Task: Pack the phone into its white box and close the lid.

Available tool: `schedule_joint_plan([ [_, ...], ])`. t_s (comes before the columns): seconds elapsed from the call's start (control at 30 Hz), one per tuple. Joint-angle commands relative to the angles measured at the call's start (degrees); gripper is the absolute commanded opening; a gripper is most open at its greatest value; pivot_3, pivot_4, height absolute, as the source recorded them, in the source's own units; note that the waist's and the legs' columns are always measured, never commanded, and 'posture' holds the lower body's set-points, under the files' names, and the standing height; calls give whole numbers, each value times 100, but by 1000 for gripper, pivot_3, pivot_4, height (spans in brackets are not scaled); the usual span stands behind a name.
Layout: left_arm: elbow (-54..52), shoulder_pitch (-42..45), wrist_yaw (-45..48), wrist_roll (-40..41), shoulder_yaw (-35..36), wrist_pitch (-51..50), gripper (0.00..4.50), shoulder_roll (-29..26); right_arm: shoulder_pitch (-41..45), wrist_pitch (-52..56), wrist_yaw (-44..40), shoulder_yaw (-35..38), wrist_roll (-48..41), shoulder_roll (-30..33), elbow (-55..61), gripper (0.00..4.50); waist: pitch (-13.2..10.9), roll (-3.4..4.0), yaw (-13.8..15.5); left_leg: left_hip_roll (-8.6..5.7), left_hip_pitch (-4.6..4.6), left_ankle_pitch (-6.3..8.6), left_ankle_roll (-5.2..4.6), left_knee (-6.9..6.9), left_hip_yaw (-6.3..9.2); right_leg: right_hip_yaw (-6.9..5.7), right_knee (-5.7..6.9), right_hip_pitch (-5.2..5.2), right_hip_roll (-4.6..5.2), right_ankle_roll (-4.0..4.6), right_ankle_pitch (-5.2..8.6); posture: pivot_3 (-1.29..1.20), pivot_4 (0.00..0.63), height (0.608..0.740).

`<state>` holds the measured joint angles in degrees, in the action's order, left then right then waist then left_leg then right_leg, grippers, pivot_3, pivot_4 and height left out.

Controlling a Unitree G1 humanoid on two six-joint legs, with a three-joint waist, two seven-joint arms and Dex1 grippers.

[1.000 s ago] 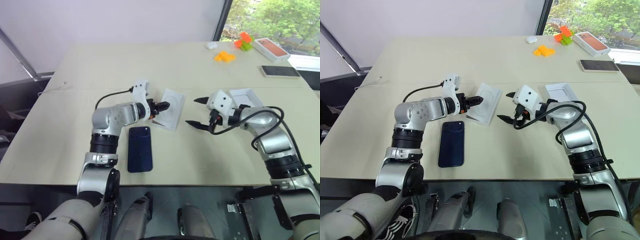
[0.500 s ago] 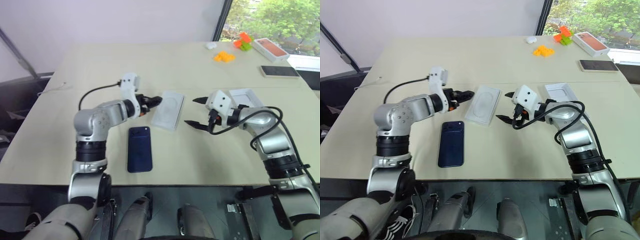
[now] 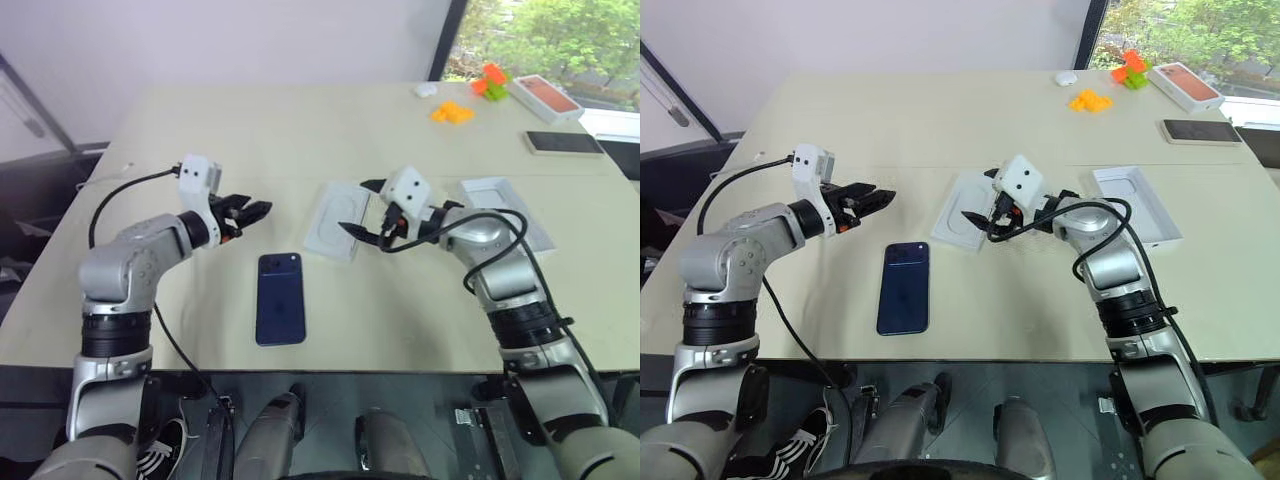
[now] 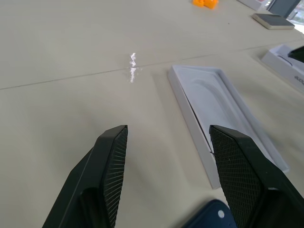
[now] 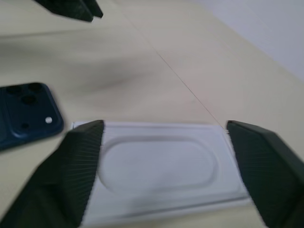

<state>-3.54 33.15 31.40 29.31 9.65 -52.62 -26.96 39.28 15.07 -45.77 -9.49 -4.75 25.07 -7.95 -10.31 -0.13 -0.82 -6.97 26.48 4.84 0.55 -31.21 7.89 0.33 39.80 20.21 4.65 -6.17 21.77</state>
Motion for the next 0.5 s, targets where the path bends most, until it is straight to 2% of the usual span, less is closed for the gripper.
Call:
schedule_joint_plan([
  [0.03, -259, -50, 78, -6, -105, 213, 2943, -37, 327, -44, 280, -84, 192, -220, -205, 2288, 0, 0, -10, 0, -1, -1, 1, 2, 0, 0, 0, 0, 0, 0, 0, 0, 150, 740],
  [0.17, -261, -88, -35, -80, -216, 287, 2943, 48, 507, -35, 800, -542, 826, -590, -673, 200, 0, 0, -35, 1, -1, -4, 4, 5, 0, 2, 2, 4, -3, 0, 0, 0, 150, 740],
  [0.2, -270, -87, -50, -90, -232, 296, 2943, 62, 520, 21, 851, -638, 930, -662, -726, 42, 0, 0, -41, 2, -2, -5, 5, 6, 0, 3, 3, 4, -5, 0, 0, 0, 150, 740],
  [0.33, -320, -79, -119, -70, -218, 307, 2943, 127, 490, 118, 1069, -1232, 1589, -864, -874, 42, 0, 0, -35, 3, -2, -12, 16, 8, 0, 5, 14, 12, -8, 1, 0, 0, 150, 740],
  [0.5, -335, -24, -250, 4, -137, 185, 2943, 190, 575, 158, 1162, -1551, 2092, -820, -1094, 42, 0, 0, -23, 3, -5, -15, 20, 6, 1, 5, 23, 13, -11, 4, -3, 0, 150, 740],
])
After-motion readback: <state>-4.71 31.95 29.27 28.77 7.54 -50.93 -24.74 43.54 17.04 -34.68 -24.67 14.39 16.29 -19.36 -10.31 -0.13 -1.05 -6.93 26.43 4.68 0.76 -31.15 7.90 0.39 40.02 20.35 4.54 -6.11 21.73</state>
